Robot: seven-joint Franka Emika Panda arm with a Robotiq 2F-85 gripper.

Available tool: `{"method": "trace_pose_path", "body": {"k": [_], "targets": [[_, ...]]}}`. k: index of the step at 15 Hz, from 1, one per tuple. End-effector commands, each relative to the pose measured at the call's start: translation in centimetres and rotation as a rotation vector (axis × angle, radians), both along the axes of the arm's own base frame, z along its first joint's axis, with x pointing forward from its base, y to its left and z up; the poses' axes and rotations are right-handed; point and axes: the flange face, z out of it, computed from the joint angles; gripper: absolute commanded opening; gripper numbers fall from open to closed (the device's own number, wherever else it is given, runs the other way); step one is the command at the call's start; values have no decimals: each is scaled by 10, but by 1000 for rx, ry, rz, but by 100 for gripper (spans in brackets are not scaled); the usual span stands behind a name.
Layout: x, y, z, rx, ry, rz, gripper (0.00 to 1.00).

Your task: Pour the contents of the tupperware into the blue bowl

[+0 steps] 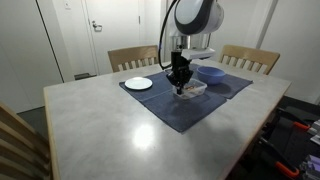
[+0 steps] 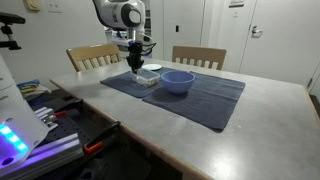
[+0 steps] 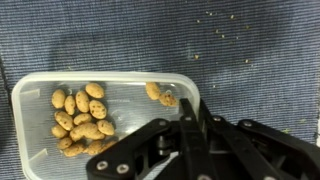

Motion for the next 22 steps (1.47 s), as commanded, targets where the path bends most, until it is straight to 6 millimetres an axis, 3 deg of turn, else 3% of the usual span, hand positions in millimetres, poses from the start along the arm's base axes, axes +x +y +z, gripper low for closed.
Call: {"method": "trace_pose_path", "body": {"k": [1, 9, 14, 22], "targets": [[-9, -8, 12, -28, 44, 32, 2], [-15, -1, 33, -84, 97, 82, 2], [-17, 2, 56, -120, 73, 115, 2], [-19, -26, 98, -130, -18, 138, 2]]}}
